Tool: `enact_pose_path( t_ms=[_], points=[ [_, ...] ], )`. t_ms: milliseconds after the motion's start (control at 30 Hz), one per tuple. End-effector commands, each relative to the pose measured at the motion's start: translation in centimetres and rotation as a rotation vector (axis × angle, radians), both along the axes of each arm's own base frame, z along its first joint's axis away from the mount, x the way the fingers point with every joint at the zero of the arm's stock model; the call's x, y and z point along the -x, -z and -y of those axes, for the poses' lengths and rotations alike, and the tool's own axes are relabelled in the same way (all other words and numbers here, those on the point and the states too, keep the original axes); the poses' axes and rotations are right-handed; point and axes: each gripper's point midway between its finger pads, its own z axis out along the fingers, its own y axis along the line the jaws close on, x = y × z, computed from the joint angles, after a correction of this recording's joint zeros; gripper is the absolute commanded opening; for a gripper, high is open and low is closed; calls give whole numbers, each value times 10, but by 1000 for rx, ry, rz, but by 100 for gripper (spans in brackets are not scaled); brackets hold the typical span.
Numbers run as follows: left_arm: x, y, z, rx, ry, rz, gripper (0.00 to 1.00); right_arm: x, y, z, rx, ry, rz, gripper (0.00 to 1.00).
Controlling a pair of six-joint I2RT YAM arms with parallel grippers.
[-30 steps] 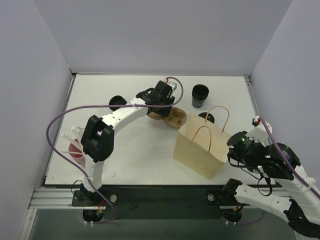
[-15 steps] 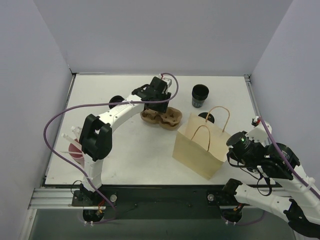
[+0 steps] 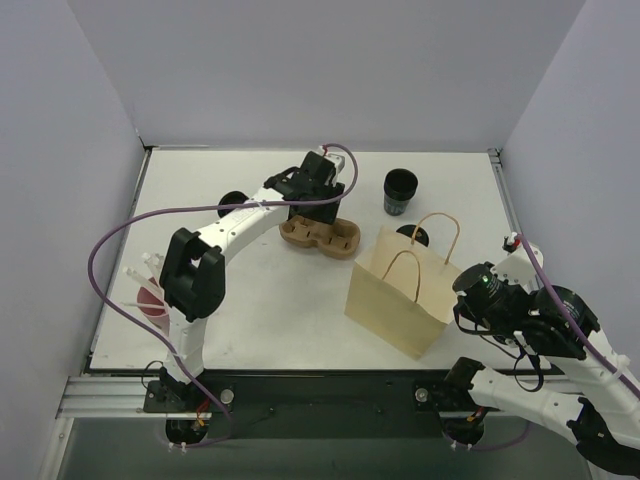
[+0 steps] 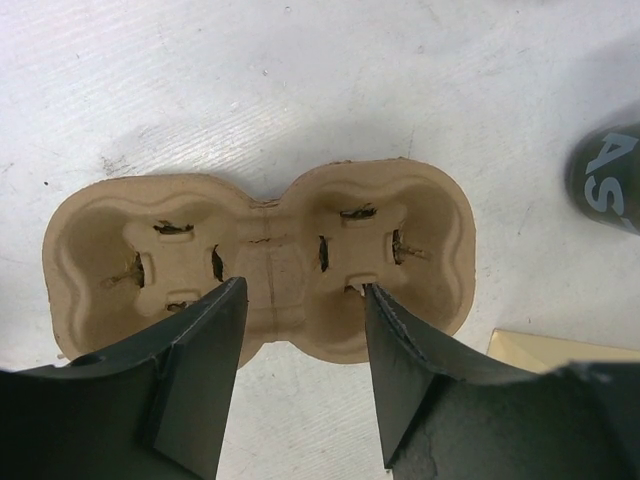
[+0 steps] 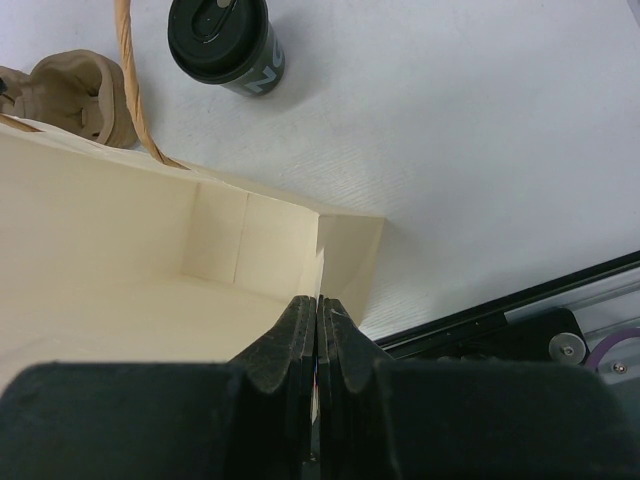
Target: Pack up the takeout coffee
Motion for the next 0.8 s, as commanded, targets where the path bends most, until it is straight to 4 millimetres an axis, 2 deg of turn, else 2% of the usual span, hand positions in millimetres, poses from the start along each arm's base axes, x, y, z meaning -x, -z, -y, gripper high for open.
enact_pose_path(
  t_ms=[0, 167, 467, 767],
  points=[
    [-3, 12, -3, -18, 0, -3, 63, 16, 13, 21, 114, 2, -90, 1],
    [-5, 24, -10, -61, -16, -12, 72, 18, 14, 22, 108, 1, -91, 1],
    [-9, 46, -13, -78, -19, -46, 72, 17, 11, 23, 112, 0, -83, 1],
    [-10, 53, -11, -77, -16, -58, 70, 14, 9, 22, 129, -1, -81, 1]
  ],
)
